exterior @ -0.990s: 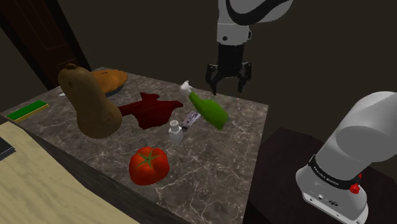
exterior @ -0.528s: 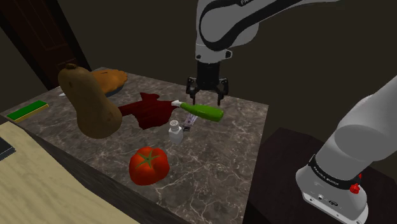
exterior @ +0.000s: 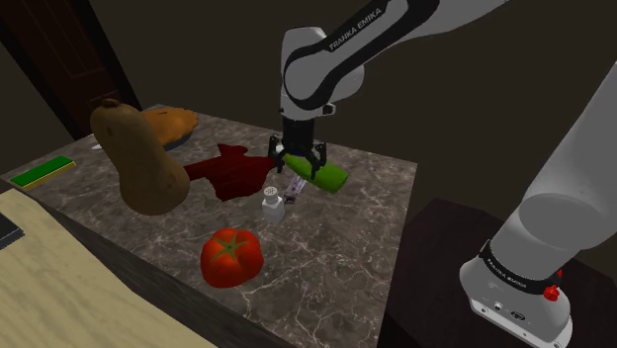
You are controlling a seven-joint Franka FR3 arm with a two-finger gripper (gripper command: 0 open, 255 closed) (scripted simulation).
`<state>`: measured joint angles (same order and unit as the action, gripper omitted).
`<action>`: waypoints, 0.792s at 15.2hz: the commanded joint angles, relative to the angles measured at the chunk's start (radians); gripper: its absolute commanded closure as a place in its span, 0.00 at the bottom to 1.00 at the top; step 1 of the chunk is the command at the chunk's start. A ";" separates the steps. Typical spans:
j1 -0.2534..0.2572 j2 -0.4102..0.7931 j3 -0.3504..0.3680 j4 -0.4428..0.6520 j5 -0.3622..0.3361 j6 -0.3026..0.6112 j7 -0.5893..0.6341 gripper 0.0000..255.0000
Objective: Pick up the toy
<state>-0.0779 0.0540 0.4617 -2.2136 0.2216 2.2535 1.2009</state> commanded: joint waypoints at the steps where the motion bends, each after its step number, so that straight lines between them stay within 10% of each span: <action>1: 0.002 0.024 0.000 -0.003 -0.008 0.028 0.011 0.00; 7: 0.007 0.067 -0.002 -0.024 -0.022 0.089 0.013 0.00; 8: 0.006 0.067 -0.002 -0.023 -0.022 0.088 0.013 1.00; 12: 0.007 0.067 -0.002 -0.023 -0.023 0.088 0.013 1.00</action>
<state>-0.0712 0.1210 0.4603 -2.2366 0.1991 2.3416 1.2143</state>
